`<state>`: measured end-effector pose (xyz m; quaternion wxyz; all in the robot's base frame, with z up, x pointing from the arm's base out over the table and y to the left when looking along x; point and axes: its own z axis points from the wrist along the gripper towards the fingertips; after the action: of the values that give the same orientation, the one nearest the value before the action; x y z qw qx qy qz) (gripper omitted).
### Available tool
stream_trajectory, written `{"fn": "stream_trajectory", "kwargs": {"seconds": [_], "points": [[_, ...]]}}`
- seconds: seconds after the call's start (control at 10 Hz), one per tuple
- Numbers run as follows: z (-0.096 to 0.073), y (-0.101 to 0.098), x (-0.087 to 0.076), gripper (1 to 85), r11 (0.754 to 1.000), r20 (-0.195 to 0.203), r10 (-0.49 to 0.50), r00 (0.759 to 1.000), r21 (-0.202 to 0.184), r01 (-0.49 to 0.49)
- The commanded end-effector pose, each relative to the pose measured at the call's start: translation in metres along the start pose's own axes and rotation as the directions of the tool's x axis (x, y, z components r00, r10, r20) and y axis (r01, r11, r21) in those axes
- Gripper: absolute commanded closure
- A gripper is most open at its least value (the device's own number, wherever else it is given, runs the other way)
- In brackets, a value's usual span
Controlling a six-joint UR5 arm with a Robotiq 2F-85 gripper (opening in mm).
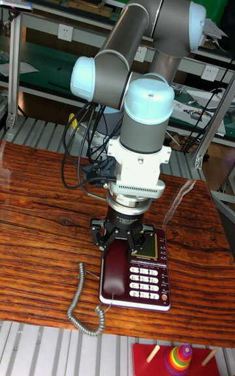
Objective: Place the handset of the telephone on the corresponding phone cradle
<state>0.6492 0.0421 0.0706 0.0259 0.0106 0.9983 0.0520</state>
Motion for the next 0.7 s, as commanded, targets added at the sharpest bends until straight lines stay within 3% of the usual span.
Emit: {"fn": "stream_trajectory", "kwargs": {"seconds": [0.0,0.6], "points": [[0.0015,0.0025,-0.0029,65.7,1.0,0.008,0.007,1.0,-0.017,-0.007],[0.0111,0.0019,-0.0057,65.7,1.0,0.022,0.006,1.0,-0.019,-0.006]]}}
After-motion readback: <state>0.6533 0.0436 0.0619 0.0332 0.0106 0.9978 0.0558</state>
